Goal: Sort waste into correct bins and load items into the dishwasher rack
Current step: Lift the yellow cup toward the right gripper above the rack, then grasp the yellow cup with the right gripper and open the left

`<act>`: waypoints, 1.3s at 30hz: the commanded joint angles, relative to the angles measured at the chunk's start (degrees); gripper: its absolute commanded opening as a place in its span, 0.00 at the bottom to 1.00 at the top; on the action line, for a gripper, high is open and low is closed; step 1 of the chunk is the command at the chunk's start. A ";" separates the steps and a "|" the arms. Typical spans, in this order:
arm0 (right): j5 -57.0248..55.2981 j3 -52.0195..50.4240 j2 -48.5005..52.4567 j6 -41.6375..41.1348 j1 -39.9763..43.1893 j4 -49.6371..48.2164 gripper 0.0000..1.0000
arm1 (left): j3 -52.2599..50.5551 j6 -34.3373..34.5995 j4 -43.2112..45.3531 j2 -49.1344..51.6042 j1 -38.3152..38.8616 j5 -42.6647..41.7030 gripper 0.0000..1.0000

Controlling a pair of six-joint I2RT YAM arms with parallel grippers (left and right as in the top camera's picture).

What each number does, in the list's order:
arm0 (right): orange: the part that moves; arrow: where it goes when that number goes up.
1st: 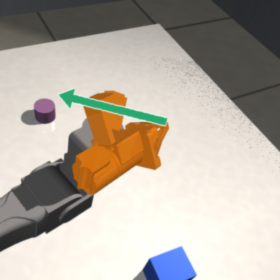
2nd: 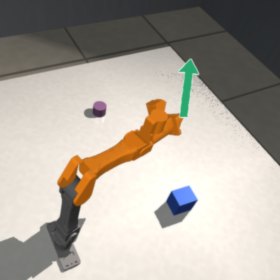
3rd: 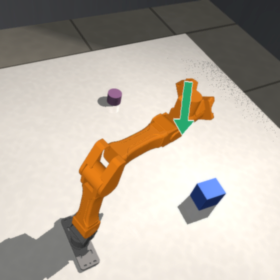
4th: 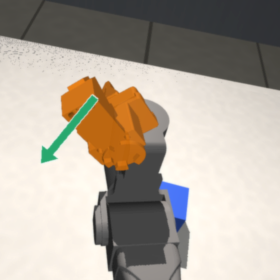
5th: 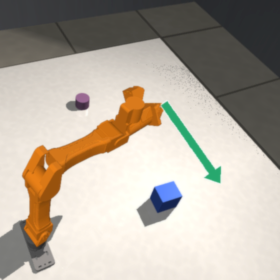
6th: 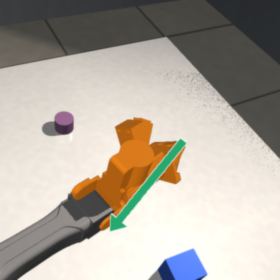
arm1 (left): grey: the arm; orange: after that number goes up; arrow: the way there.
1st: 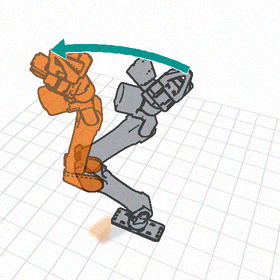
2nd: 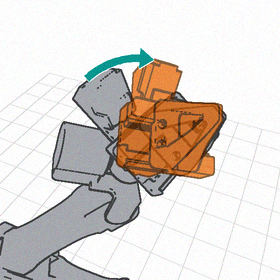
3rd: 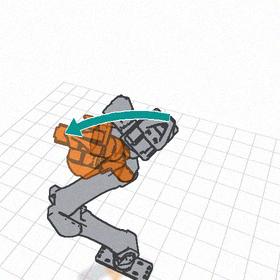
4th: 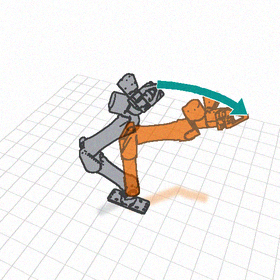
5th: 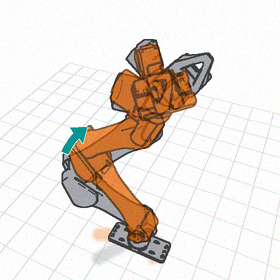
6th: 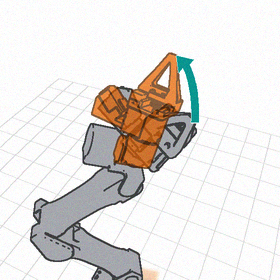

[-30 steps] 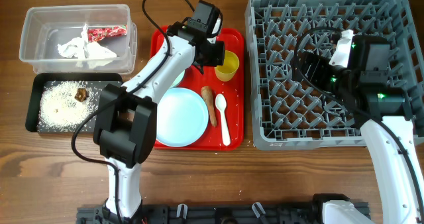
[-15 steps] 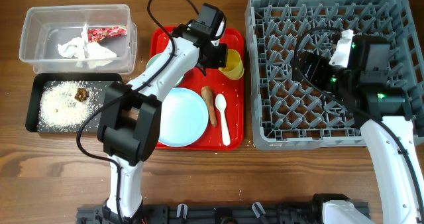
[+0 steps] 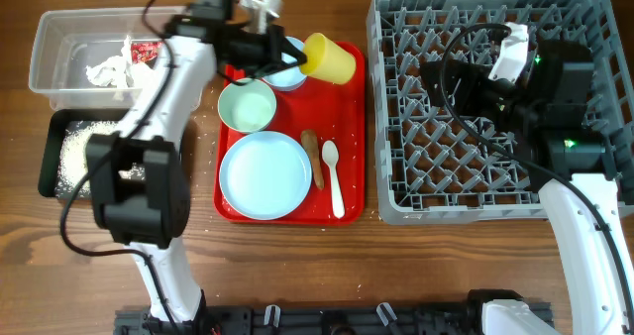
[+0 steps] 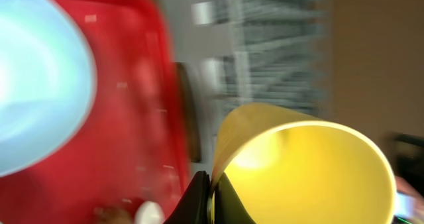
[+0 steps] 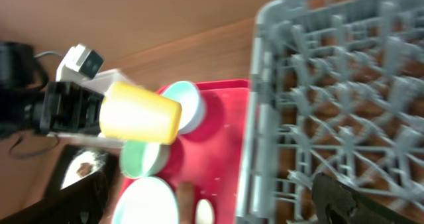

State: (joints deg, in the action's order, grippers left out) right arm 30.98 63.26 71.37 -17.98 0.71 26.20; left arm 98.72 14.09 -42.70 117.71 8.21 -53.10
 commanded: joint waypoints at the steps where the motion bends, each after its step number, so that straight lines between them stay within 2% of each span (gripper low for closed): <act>1: 12.07 0.90 0.55 0.17 -0.22 -4.55 1.00 | -0.13 -0.13 0.11 -1.42 -2.56 -25.66 0.04; 6: 26.32 0.90 2.32 1.53 -2.73 -14.32 1.00 | -0.13 -0.13 0.90 -1.42 -2.45 -36.15 0.04; 12: 37.13 0.90 7.93 1.44 -4.44 -21.31 1.00 | -0.13 1.40 1.33 -1.42 -1.86 -37.27 0.04; 21: 37.86 0.90 14.91 0.79 -7.26 -28.52 1.00 | -0.13 1.42 1.36 -1.42 1.05 -37.27 0.04; 27: 35.54 0.90 17.38 -5.49 -9.46 -36.09 0.99 | -0.13 1.40 1.38 -1.42 3.13 -37.24 0.04; 29: 35.52 0.90 17.68 -6.19 -10.05 -37.09 0.93 | -0.13 1.40 1.38 -1.42 3.37 -37.24 0.04; 33: 35.52 0.90 17.68 -6.19 -10.21 -37.07 0.72 | -0.13 1.38 1.62 -1.42 3.37 -37.24 0.04; 39: 35.52 0.90 17.68 -6.23 -10.21 -37.07 0.63 | -0.13 1.40 2.25 -1.42 3.37 -37.22 0.04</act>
State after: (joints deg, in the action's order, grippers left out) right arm 65.98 63.29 88.20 -24.38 -9.19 -10.44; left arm 98.72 15.38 -40.64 117.64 11.53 -89.08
